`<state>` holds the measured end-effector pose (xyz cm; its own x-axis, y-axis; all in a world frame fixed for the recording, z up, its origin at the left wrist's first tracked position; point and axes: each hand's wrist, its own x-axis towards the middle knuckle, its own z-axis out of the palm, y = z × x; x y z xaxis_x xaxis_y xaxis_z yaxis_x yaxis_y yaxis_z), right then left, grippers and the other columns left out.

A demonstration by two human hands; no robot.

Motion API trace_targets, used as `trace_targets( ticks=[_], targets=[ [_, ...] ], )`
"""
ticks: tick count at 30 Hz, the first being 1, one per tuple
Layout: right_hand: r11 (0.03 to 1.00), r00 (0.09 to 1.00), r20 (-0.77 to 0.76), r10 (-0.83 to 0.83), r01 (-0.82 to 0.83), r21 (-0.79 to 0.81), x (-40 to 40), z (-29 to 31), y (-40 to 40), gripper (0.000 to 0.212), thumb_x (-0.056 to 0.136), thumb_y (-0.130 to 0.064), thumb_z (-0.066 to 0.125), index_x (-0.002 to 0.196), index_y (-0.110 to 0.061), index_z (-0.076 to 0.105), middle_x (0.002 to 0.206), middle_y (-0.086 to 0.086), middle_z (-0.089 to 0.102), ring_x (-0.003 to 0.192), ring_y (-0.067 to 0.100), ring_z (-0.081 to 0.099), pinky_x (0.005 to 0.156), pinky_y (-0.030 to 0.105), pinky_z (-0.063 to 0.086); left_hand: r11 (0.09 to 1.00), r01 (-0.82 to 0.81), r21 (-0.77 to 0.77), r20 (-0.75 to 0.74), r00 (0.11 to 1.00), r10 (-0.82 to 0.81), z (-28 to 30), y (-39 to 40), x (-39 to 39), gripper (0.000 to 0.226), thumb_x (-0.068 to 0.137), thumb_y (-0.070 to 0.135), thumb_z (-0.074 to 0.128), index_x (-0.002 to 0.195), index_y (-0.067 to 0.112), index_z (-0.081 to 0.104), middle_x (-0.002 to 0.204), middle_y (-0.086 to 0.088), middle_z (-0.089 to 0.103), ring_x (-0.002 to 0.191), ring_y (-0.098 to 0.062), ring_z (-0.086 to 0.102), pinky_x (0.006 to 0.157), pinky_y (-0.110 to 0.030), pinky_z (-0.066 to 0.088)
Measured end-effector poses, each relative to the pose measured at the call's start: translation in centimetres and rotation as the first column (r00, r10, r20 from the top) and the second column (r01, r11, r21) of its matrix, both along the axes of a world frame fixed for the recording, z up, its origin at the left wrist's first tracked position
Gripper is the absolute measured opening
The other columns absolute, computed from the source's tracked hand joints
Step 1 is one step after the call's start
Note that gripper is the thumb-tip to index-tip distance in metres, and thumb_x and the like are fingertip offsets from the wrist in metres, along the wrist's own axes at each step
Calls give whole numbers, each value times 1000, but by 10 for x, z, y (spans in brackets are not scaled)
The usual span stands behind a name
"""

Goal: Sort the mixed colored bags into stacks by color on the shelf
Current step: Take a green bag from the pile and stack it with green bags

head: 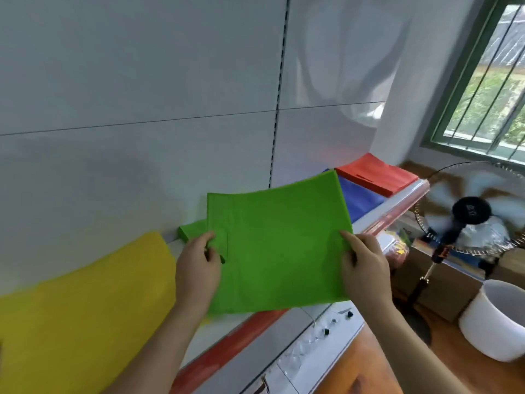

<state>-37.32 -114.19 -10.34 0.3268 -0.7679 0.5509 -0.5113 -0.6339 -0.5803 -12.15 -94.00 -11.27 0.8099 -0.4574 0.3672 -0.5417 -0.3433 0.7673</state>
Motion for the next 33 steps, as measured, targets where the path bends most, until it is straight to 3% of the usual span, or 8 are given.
trace_targets(
  ticks=[7, 10, 14, 23, 28, 33],
  targets=[
    [956, 949, -113, 294, -289, 59, 70, -10, -83, 43, 100, -3, 56, 141, -13, 66, 124, -4, 57, 100, 18, 58, 85, 35, 48, 962, -240, 131, 8, 970, 241, -10, -16, 2, 32, 101, 9, 60, 131, 8, 69, 125, -9, 68, 104, -28, 66, 89, -45, 56],
    [910, 875, -251, 414, -402, 97, 94, -13, -113, 49, 97, -2, 55, 146, -6, 60, 136, 5, 55, 110, 33, 61, 85, 43, 53, 905, -334, 265, 39, 941, 336, -14, -25, -3, 37, 98, 8, 59, 134, 7, 68, 131, -12, 67, 116, -31, 63, 98, -44, 51],
    [843, 744, -405, 531, -510, 168, 114, -22, -134, 54, 100, -16, 57, 151, -1, 51, 143, 10, 50, 120, 32, 57, 97, 43, 53, 818, -410, 404, 114, 910, 399, -18, -33, -8, 41, 99, 14, 60, 138, 6, 65, 135, -12, 64, 122, -30, 60, 105, -41, 47],
    [818, 631, -544, 552, -537, 207, 132, -37, -146, 60, 102, -45, 58, 147, -5, 49, 149, 9, 47, 133, 27, 50, 114, 43, 46, 654, -455, 604, 233, 886, 401, -23, -42, -15, 45, 104, 38, 48, 136, 10, 62, 131, -8, 64, 119, -27, 59, 101, -40, 51],
    [820, 585, -619, 524, -544, 178, 133, -40, -149, 71, 103, -61, 47, 150, -8, 47, 160, 10, 38, 147, 27, 39, 124, 42, 35, 598, -449, 664, 263, 889, 376, -25, -44, -15, 58, 103, 57, 41, 133, 13, 63, 128, -6, 66, 117, -28, 59, 99, -42, 52],
    [830, 542, -692, 476, -536, 151, 136, -41, -149, 81, 104, -67, 33, 158, -7, 38, 169, 14, 27, 157, 31, 21, 130, 45, 22, 557, -442, 704, 266, 890, 370, -20, -50, -16, 60, 103, 60, 41, 136, 15, 61, 130, -6, 65, 121, -28, 57, 100, -41, 51]
  ],
)
